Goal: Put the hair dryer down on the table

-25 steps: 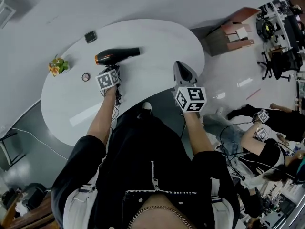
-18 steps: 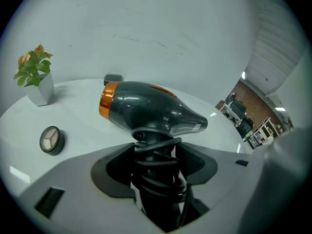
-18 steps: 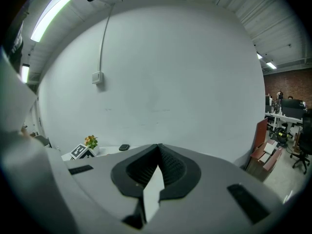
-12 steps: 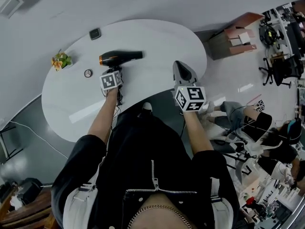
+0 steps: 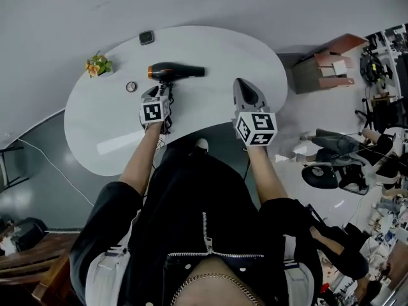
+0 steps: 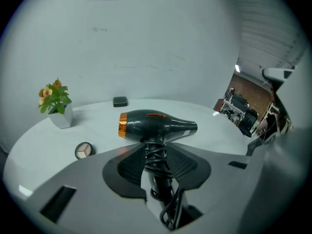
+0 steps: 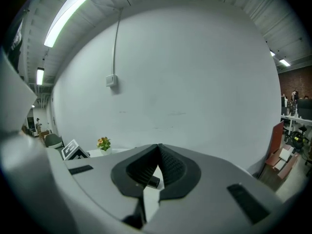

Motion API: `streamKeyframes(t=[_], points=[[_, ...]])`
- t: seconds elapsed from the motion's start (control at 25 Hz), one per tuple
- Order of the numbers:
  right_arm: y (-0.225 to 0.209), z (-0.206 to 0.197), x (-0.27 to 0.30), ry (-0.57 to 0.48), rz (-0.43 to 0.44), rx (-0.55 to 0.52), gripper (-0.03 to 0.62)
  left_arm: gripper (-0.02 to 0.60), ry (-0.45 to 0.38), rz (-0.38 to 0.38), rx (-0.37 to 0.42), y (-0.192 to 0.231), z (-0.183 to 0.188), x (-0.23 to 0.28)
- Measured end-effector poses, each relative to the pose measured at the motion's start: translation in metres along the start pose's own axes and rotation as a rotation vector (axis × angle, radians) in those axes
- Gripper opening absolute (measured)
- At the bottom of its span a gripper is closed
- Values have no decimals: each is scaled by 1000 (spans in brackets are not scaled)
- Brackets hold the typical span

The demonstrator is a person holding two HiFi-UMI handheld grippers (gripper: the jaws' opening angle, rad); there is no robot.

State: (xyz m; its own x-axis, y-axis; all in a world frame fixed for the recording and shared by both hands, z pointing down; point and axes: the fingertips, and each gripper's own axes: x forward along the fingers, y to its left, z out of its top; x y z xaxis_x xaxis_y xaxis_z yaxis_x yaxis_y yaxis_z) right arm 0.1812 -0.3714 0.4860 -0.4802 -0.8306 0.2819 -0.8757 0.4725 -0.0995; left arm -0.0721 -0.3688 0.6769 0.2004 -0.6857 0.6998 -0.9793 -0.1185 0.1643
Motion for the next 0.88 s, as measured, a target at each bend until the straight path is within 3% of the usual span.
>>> streamKeyframes(t=[0.24, 0.48, 0.88], points=[[28, 13, 24, -20, 96, -18, 6, 45, -67, 19, 89, 5, 16, -37], [61, 27, 50, -40, 182, -49, 6, 32, -168, 23, 127, 14, 42, -77], [94, 58, 84, -115, 228, -79, 3, 31, -387, 40, 130, 44, 111, -157]])
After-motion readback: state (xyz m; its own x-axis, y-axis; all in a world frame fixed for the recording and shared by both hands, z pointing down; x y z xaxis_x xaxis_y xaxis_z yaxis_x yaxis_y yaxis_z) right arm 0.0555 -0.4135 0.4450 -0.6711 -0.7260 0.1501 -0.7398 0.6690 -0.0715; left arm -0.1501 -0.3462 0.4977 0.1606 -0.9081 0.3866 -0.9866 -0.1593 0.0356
